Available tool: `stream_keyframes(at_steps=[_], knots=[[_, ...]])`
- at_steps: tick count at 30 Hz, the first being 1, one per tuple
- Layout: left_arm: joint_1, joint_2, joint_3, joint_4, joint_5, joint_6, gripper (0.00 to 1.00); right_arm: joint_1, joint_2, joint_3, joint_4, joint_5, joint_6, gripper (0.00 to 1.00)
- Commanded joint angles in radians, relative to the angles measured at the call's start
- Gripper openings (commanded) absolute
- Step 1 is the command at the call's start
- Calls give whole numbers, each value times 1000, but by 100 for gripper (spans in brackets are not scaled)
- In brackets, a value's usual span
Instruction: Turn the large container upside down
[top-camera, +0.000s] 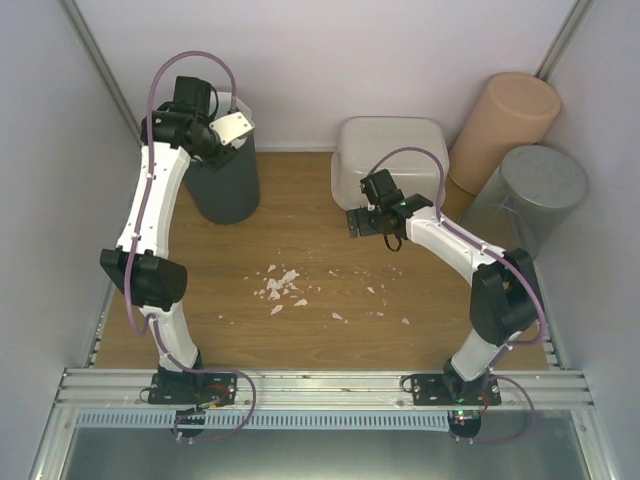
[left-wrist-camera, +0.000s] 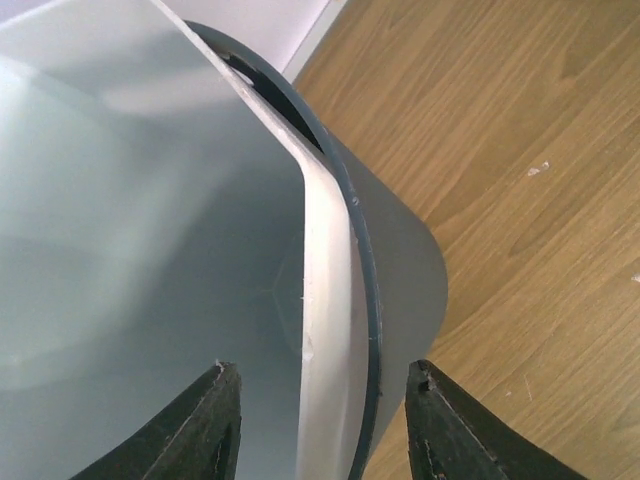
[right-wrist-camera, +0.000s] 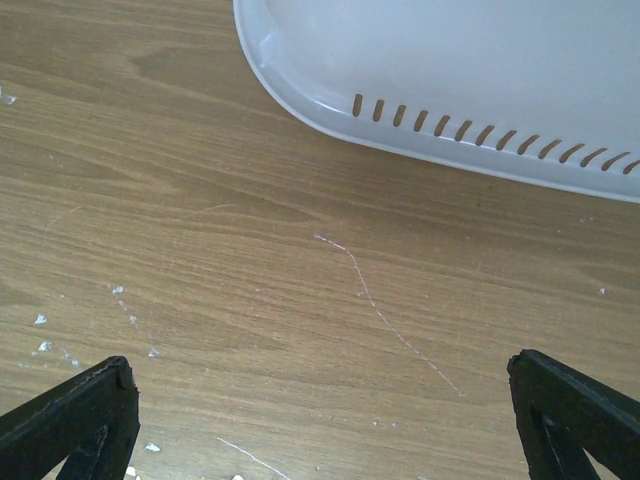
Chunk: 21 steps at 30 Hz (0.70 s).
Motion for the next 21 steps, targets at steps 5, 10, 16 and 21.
stream_keyframes(at_steps=[5, 10, 16, 21], knots=[[21, 26, 39, 20, 19, 8, 44, 6, -30, -31, 30, 8, -10, 100], [23, 23, 76, 9, 38, 8, 43, 6, -25, -34, 33, 5, -9, 100], [39, 21, 68, 33, 50, -5, 42, 6, -13, -34, 36, -4, -6, 100], [42, 30, 62, 43, 39, 5, 41, 6, -15, -36, 30, 1, -8, 100]])
